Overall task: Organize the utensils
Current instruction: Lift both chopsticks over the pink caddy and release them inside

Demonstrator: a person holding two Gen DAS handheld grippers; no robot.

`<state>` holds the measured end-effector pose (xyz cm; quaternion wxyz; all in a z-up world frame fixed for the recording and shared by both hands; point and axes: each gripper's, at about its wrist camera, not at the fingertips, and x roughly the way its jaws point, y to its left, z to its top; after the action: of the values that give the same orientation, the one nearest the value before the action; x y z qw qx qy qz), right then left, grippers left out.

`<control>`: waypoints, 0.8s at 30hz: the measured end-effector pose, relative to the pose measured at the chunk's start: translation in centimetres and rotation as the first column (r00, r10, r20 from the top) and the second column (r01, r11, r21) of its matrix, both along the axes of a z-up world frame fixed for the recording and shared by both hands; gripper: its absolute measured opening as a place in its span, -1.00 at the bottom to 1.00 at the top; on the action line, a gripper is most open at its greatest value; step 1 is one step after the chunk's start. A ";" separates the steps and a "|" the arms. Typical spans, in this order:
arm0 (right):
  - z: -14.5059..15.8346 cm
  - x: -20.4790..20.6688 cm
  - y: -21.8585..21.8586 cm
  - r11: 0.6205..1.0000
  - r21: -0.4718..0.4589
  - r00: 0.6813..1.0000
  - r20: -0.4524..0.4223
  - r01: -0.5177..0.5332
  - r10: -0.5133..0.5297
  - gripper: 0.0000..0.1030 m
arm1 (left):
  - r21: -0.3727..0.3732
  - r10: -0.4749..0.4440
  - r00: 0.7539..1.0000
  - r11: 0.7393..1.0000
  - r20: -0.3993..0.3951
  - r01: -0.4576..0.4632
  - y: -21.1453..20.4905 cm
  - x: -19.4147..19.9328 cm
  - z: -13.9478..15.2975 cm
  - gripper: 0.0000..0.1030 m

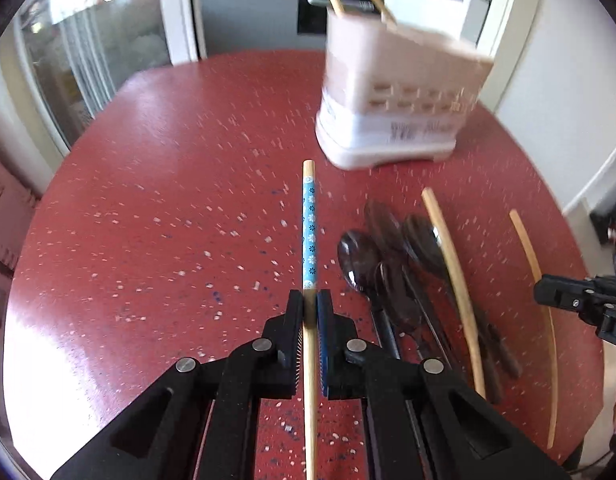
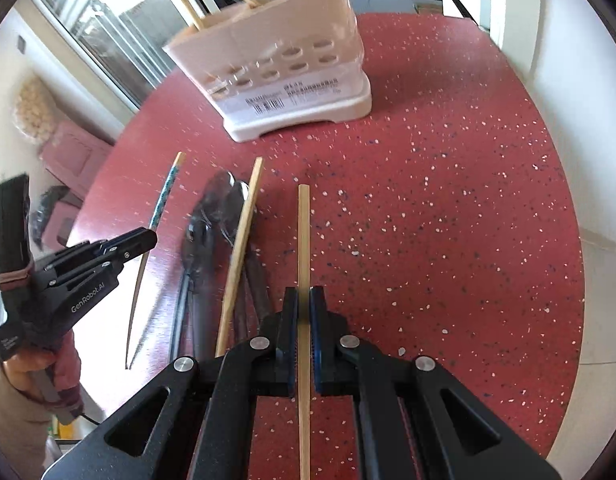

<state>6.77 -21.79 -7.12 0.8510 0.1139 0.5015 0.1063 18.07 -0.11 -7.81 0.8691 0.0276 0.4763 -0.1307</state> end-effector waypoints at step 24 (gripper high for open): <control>12.0 2.3 -1.0 0.997 0.069 0.931 0.364 -0.037 0.010 -0.88 | -0.334 0.212 0.921 0.938 0.328 -0.097 3.0 -1.0 16.8 -0.29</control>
<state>9.03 -22.78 4.87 0.9228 0.1181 0.3325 0.1544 17.06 2.92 9.02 0.9422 -0.1244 0.2838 -0.1271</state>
